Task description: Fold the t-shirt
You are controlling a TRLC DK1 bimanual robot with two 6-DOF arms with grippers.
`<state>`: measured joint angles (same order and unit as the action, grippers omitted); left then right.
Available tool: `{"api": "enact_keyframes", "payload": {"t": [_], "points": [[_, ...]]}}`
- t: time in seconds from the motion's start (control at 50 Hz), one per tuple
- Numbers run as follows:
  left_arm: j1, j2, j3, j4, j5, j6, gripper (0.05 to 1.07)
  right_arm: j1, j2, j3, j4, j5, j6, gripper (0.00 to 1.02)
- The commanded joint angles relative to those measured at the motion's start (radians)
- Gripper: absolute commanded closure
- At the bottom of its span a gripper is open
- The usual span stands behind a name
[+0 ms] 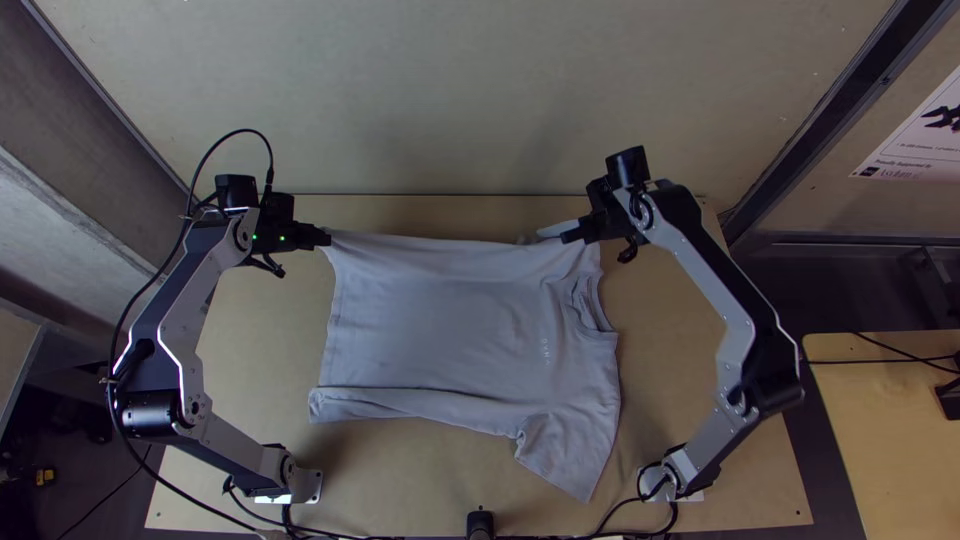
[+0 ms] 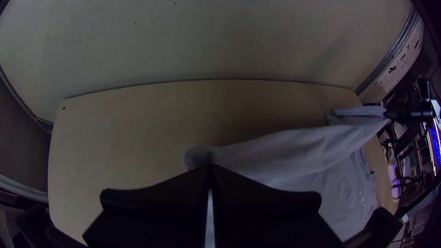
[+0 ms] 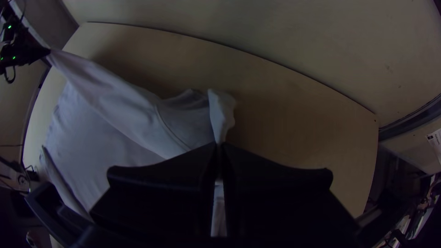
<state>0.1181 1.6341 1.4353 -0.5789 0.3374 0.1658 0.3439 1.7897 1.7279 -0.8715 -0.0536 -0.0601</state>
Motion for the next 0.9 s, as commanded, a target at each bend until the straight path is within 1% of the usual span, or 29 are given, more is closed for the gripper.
{"api": "enact_keyframes", "payload": {"t": [0.0, 0.28, 0.4, 0.68, 0.88], "points": [[-0.005, -0.04, -0.064, 0.002, 0.012, 0.018, 1.04, 0.029, -0.121, -0.1, 0.025, -0.005, 0.008, 1.0], [0.006, -0.095, -0.173, 0.024, 0.012, 0.044, 1.04, 0.043, -0.326, -0.315, 0.063, -0.005, 0.014, 1.0], [0.012, -0.115, -0.207, 0.034, 0.012, 0.051, 1.04, 0.066, -0.397, -0.396, 0.066, -0.006, 0.009, 1.0], [0.012, -0.188, -0.311, 0.045, 0.012, 0.055, 1.04, 0.121, -0.53, -0.605, 0.071, -0.015, 0.016, 1.0], [0.006, -0.267, -0.424, 0.06, 0.012, 0.057, 1.04, 0.121, -0.592, -0.735, 0.091, -0.015, 0.017, 1.0]]}}
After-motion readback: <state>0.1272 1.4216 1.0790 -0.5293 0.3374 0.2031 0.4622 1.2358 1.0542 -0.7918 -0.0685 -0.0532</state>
